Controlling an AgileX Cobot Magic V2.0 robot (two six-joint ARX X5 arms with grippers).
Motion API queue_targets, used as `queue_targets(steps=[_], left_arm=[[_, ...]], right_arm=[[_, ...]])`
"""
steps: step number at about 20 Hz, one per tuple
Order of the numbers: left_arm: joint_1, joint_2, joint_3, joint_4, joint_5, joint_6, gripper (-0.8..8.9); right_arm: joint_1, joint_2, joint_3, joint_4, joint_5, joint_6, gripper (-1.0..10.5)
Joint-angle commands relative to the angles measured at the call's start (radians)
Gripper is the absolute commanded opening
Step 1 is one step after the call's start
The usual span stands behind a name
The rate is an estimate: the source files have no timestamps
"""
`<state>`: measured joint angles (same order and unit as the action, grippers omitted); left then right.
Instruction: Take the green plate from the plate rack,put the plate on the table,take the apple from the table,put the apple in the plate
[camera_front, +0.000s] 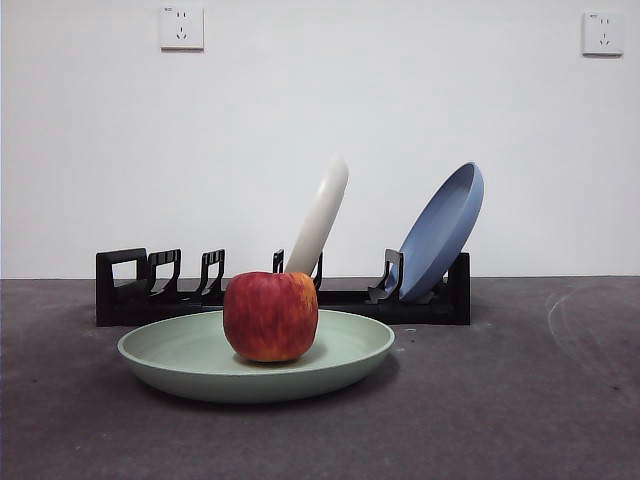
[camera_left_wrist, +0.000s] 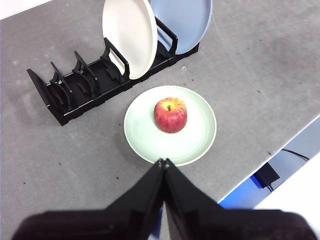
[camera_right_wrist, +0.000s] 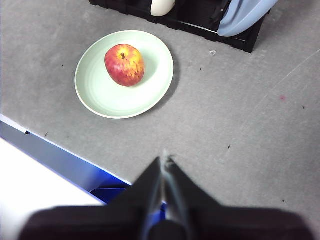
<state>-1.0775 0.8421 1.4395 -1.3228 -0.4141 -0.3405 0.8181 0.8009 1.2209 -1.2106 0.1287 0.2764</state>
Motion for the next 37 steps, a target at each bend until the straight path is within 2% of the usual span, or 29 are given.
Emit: queue_targets(steps=[1,4,16,19,21,24,27,29,31,35,37], left_arm=[[-0.003,-0.002,-0.006,0.003,-0.002,0.012,-0.08],[-0.003,0.001,-0.005,0.005,0.006,0.007,-0.04],[-0.001,0.044,-0.005,0.008,0.001,0.008,-0.04],[0.076,0.026,-0.005,0.043,0.002,0.008,-0.04],[0.192,0.006,-0.005,0.102,0.023,-0.009,-0.04],[0.414,-0.026,-0.010,0.245,0.110,-0.033,-0.04],[0.591,-0.077,-0.082,0.389,0.315,0.026,-0.04],[0.667,-0.149,-0.220,0.549,0.463,0.087,-0.04],[0.725,-0.242,-0.418,0.769,0.558,0.140,-0.04],[0.831,-0.426,-0.852,1.241,0.579,0.162,-0.04],[0.882,-0.505,-1.026,1.389,0.579,0.160,-0.04]], right_arm=[[0.001,-0.001,-0.008,0.004,0.003,0.010,-0.1],[0.001,0.000,-0.008,-0.029,0.003,0.058,0.0],[0.001,0.001,-0.008,-0.035,0.029,0.061,0.0],[0.001,0.001,-0.008,-0.035,0.029,0.061,0.0],[0.001,0.001,-0.008,-0.037,0.029,0.061,0.0],[0.001,0.002,-0.008,-0.036,0.029,0.061,0.0],[0.001,0.008,-0.008,-0.040,0.029,0.061,0.0],[0.001,0.008,-0.008,-0.040,0.029,0.060,0.0],[0.001,0.008,-0.008,-0.040,0.029,0.061,0.0],[0.001,0.008,-0.008,-0.040,0.029,0.061,0.0],[0.001,0.008,-0.008,-0.040,0.029,0.061,0.0]])
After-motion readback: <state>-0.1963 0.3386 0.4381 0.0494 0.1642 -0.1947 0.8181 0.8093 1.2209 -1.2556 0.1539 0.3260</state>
